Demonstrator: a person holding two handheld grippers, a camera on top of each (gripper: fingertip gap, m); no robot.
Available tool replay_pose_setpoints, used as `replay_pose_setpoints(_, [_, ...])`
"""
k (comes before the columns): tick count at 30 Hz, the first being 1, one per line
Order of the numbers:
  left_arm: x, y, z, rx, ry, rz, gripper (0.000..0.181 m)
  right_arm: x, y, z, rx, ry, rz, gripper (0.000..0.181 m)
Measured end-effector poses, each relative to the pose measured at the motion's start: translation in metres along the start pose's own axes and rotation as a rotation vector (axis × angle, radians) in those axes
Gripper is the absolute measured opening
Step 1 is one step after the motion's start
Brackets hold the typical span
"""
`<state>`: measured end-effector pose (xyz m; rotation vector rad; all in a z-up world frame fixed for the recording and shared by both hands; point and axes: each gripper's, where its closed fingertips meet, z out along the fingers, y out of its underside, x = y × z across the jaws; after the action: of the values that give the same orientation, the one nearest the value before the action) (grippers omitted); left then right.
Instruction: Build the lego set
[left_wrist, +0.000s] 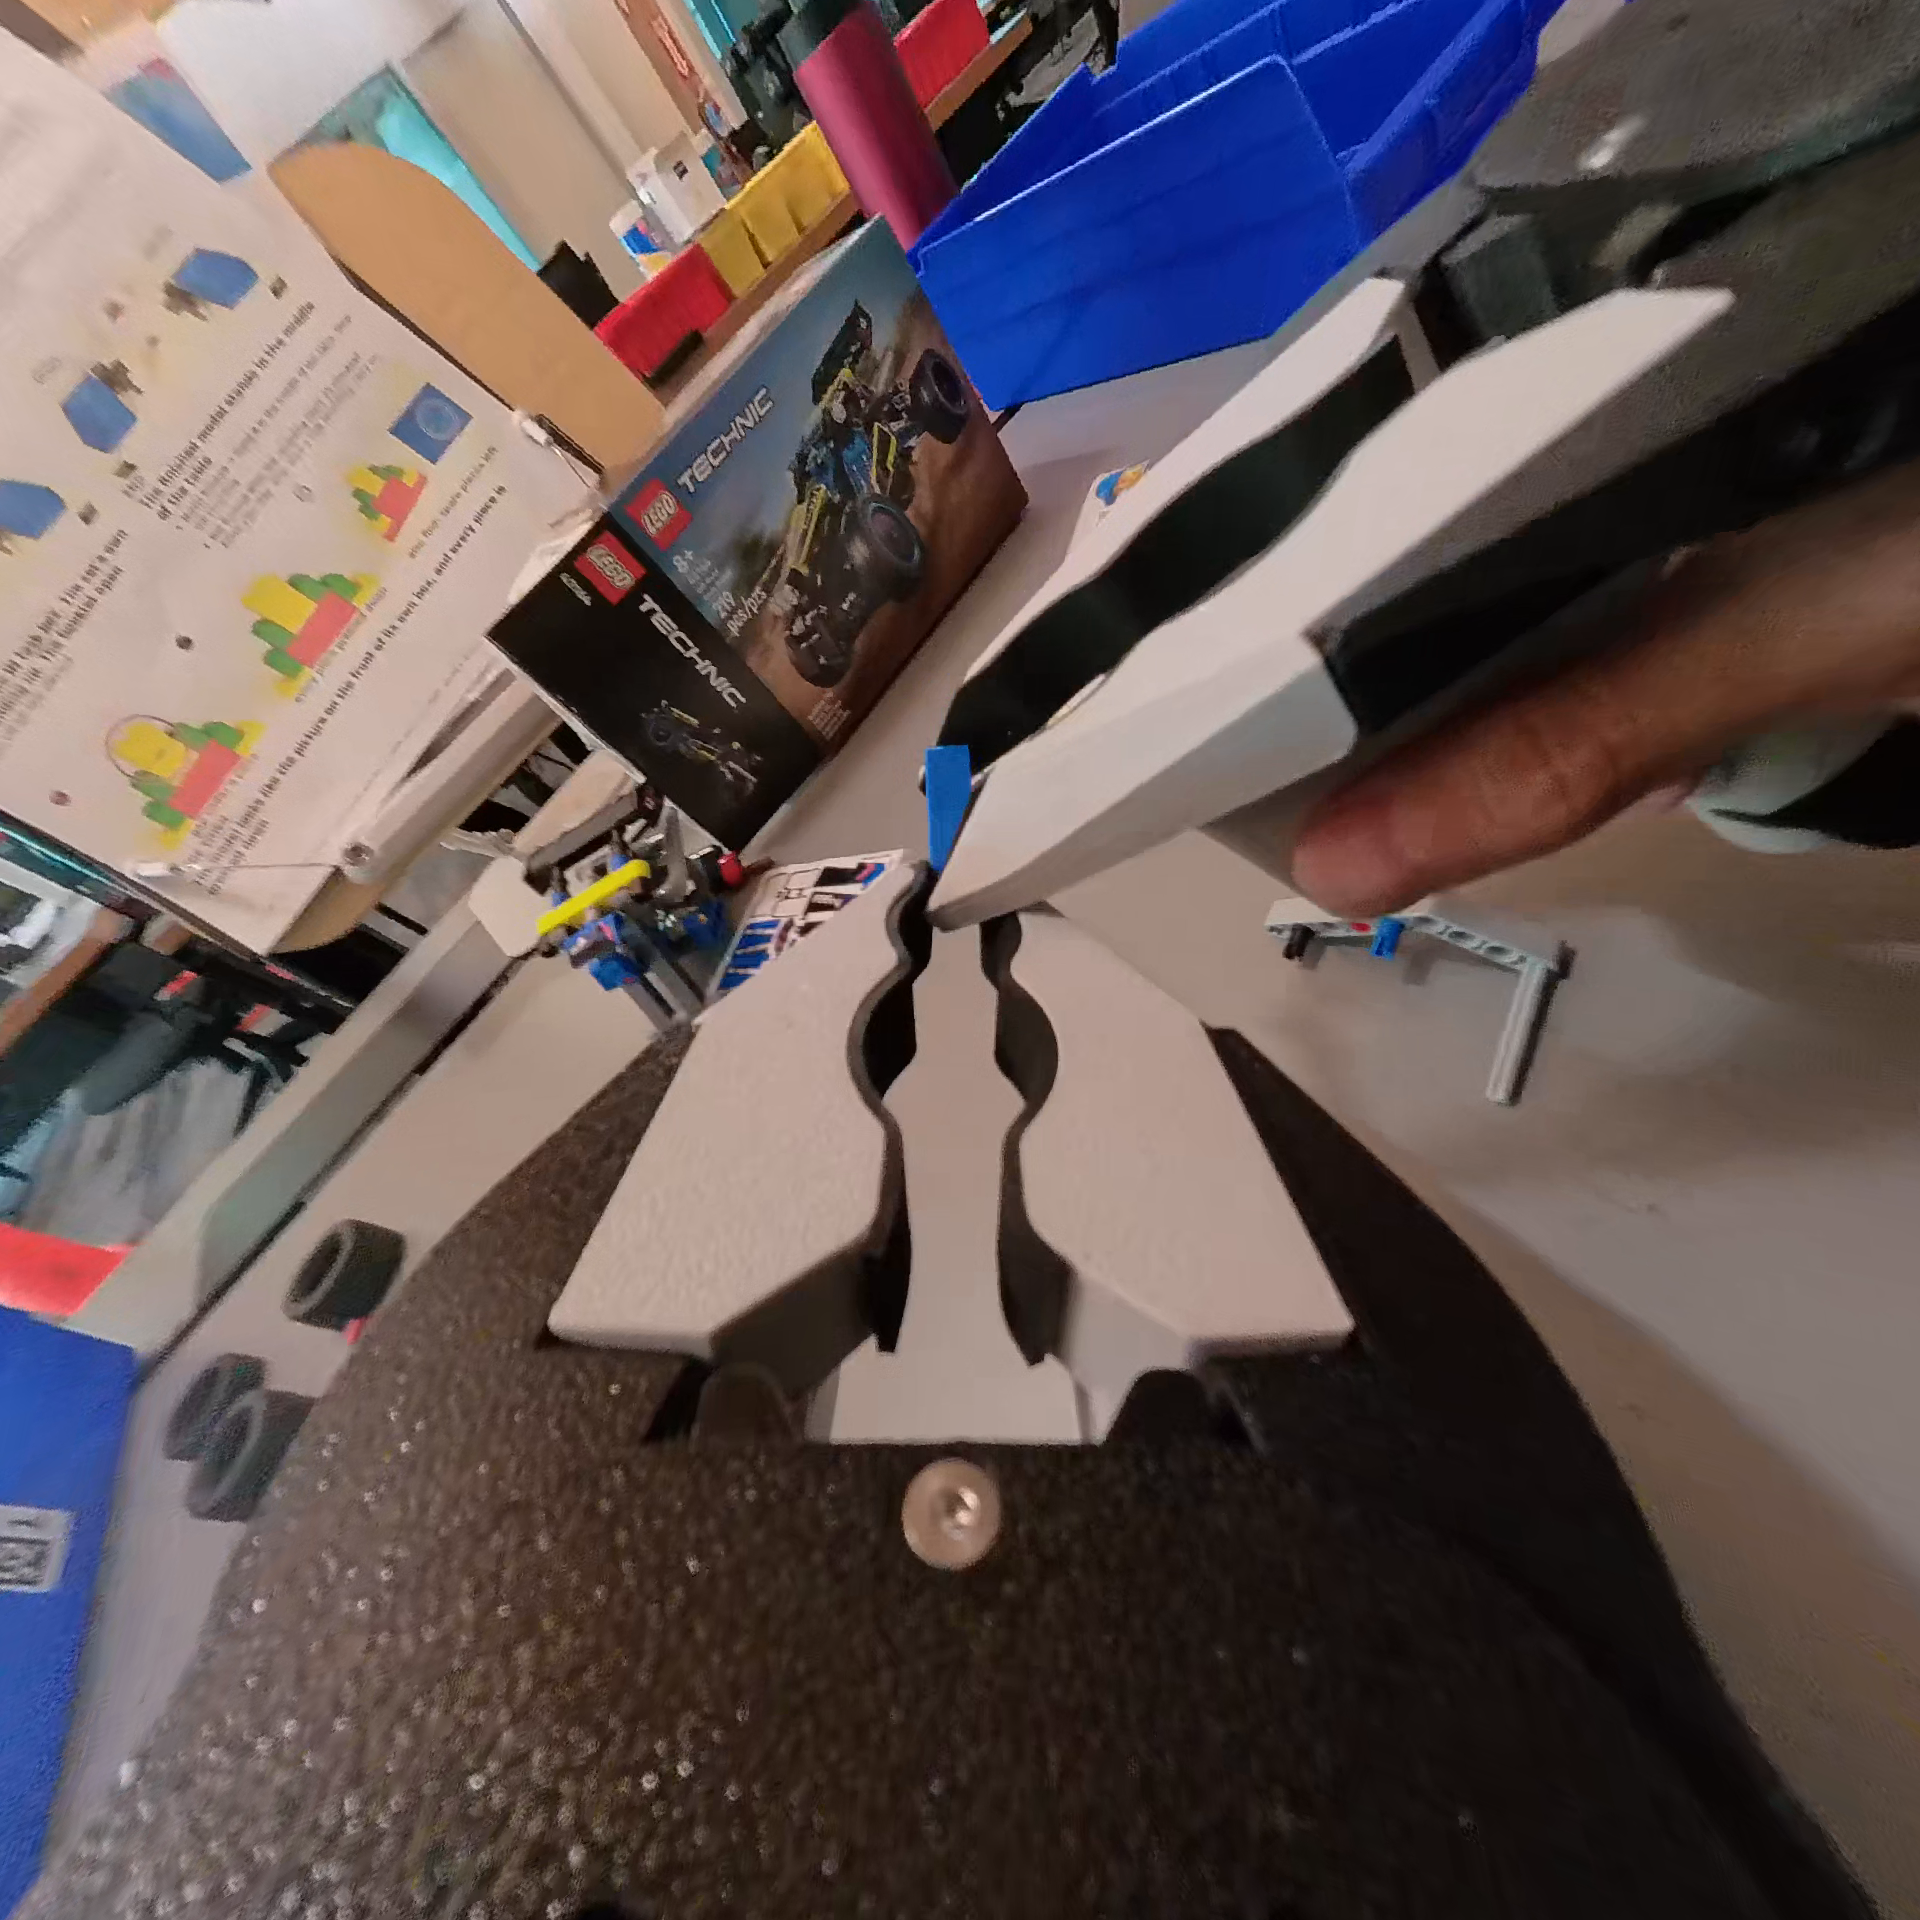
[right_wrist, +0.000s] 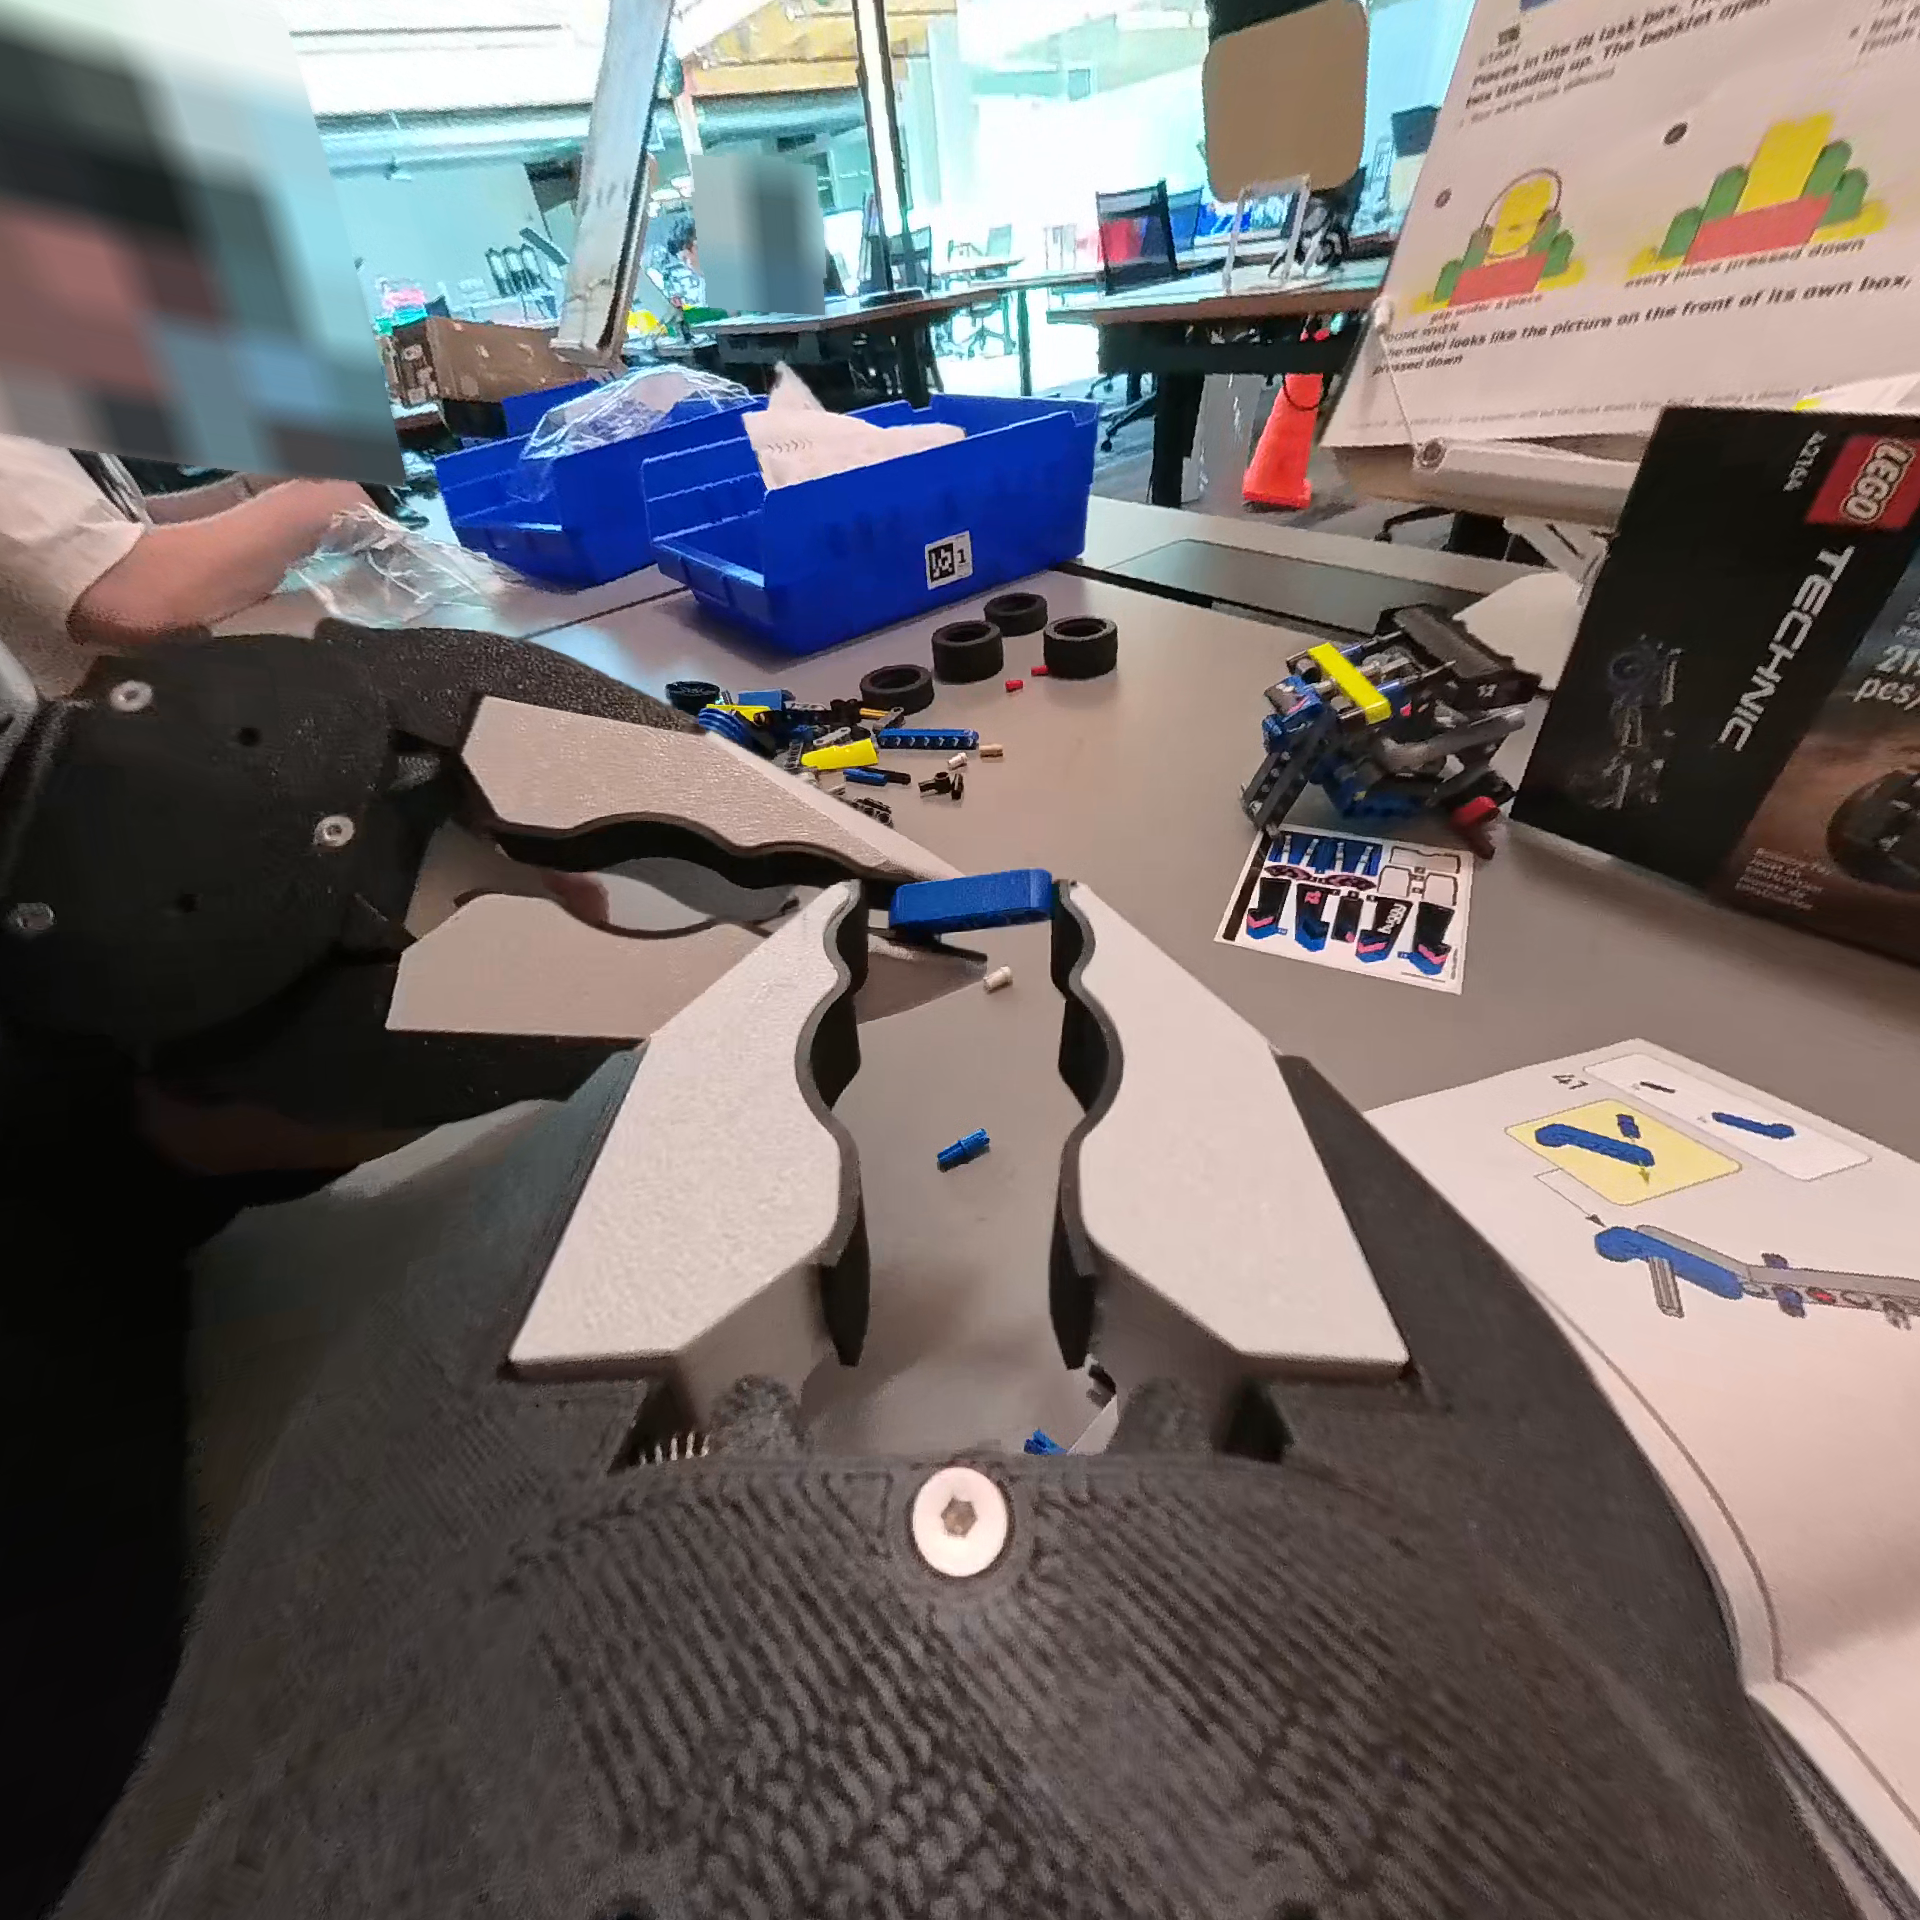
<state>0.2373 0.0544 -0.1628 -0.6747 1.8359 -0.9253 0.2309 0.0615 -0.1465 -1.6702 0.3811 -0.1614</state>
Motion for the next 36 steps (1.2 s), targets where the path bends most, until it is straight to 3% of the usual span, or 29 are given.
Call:
replay_pose_setpoints(3, [0.003, 0.002, 0.001, -0.015, 0.031, -0.060, 0.005, -0.003, 0.001, 0.000, 0.004, -0.006, -0.032, 0.025])
replay_pose_setpoints(4, [0.004, 0.002, 0.002, -0.014, 0.043, -0.071, 0.005, -0.010, 0.001, -0.001, 0.001, -0.050, -0.048, 0.010])
replay_pose_setpoints(10, [0.012, 0.007, 0.004, -0.011, 0.104, -0.120, 0.004, -0.006, 0.010, -0.004, -0.048, -0.082, -0.010, 0.000])
replay_pose_setpoints(15, [0.010, 0.021, -0.003, -0.020, 0.210, -0.155, 0.000, 0.009, 0.007, -0.021, -0.108, -0.068, -0.011, 0.000])
replay_pose_setpoints(21, [0.018, 0.063, -0.004, -0.196, 0.478, -0.197, 0.012, 0.045, 0.013, -0.048, -0.207, 0.037, -0.071, 0.002])
replay_pose_setpoints(25, [0.033, 0.065, 0.008, -0.240, 0.615, -0.095, 0.018, 0.037, 0.019, -0.047, -0.234, -0.007, -0.085, 0.003])
replay_pose_setpoints(28, [0.044, 0.073, 0.017, -0.303, 0.705, 0.014, 0.021, 0.030, 0.035, -0.049, -0.356, -0.035, -0.159, 0.007])
replay_pose_setpoints(31, [0.046, 0.077, 0.022, -0.373, 0.715, 0.033, 0.009, 0.030, 0.053, -0.053, -0.480, -0.022, -0.231, 0.011])
replay_pose_setpoints(36, [0.048, 0.077, 0.015, -0.428, 0.664, -0.063, 0.007, 0.018, 0.058, -0.049, -0.482, -0.066, -0.226, 0.014])
